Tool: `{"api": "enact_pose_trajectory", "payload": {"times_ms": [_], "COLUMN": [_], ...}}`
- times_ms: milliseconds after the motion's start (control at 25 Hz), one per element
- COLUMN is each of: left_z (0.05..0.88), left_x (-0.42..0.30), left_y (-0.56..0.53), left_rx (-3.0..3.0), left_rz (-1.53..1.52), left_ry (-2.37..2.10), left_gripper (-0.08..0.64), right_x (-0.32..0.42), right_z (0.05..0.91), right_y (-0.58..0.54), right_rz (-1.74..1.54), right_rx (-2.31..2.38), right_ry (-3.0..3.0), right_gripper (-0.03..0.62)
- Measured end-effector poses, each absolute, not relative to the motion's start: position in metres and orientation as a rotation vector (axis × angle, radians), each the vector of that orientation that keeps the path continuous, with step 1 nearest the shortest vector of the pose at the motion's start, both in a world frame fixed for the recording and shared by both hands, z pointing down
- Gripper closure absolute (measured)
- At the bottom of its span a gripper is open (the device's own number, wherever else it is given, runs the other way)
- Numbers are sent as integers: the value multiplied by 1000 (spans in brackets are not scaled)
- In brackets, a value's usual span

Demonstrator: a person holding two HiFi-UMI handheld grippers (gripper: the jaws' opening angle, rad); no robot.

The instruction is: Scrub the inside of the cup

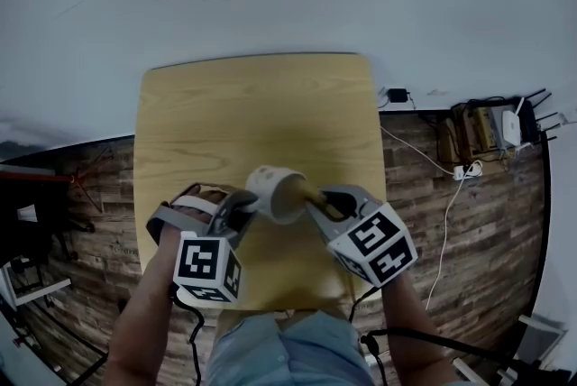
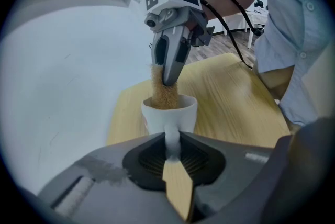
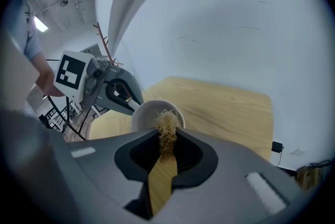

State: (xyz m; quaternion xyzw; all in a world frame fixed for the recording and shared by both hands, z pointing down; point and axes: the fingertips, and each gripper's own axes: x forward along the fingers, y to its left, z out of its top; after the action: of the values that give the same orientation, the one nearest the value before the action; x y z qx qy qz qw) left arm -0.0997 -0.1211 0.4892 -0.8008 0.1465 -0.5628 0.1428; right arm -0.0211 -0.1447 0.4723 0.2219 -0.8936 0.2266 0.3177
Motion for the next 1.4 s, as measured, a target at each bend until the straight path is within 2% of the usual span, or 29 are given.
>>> {"api": "enact_pose_trajectory", "payload": {"times_ms": [640,1400], "left_z": [489,500], "left_x": [-94,-107], "left_y": [-114,-112], "left_rx": [-2242,-2399], "left_rz": [-1611,-1493], "left_ry": [410,516], "left_gripper": [489,489], "right_x": [-57,-40], "right_z": [472,387], "right_y": [-114,-142], "right_rz": [771,582], "right_rx": [573,786], "right_ry": [-2425,-2484], "right_gripper": [535,535]}}
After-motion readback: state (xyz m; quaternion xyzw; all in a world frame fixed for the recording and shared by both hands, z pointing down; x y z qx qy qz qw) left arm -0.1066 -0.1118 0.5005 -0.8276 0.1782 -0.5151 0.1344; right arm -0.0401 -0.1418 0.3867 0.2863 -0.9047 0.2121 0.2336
